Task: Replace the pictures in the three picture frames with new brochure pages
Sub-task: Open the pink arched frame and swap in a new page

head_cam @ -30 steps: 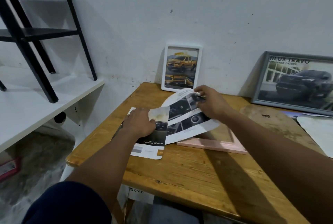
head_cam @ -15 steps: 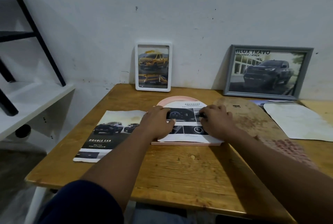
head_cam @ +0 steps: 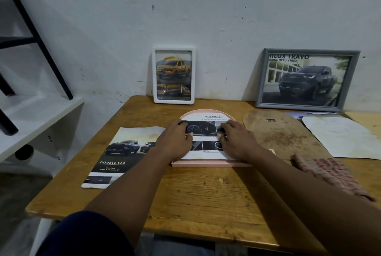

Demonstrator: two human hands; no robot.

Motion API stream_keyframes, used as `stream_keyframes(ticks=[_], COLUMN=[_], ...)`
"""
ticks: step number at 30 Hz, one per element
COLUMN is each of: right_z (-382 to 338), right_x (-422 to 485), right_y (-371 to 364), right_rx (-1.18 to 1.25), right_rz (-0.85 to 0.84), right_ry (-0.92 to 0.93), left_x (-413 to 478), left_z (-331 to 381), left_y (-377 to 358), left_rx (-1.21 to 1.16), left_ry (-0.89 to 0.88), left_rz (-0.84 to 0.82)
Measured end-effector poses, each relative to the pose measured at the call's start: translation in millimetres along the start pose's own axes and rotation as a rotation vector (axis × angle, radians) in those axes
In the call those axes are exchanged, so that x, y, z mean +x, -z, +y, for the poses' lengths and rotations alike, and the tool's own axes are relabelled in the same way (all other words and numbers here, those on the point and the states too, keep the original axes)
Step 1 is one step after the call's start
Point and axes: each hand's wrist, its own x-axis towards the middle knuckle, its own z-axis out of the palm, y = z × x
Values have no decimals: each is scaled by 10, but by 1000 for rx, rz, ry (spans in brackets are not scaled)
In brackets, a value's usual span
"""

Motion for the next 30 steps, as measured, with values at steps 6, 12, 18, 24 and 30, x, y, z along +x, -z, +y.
stream_keyframes(ticks=[6,12,18,24,30], right_z=[246,1039,1441,1462,1497], right_x=[-43,-236,-413,-307,-263], right_y=[310,816,824,807,806], right_rx=[104,-5,25,24,237], right_rz=[81,105,58,62,174], right_ry=[-164,-589,-753,-811,-746], left_x=[75,223,291,282,255], left_z=[72,640,1335,1484,1482], left_y=[-12,-149,-530,-648,-628], left_rx=[103,69,93,178,105], left_ry=[25,-93,-304,-327,-309], left_rz=[104,101,-35,-120,-109])
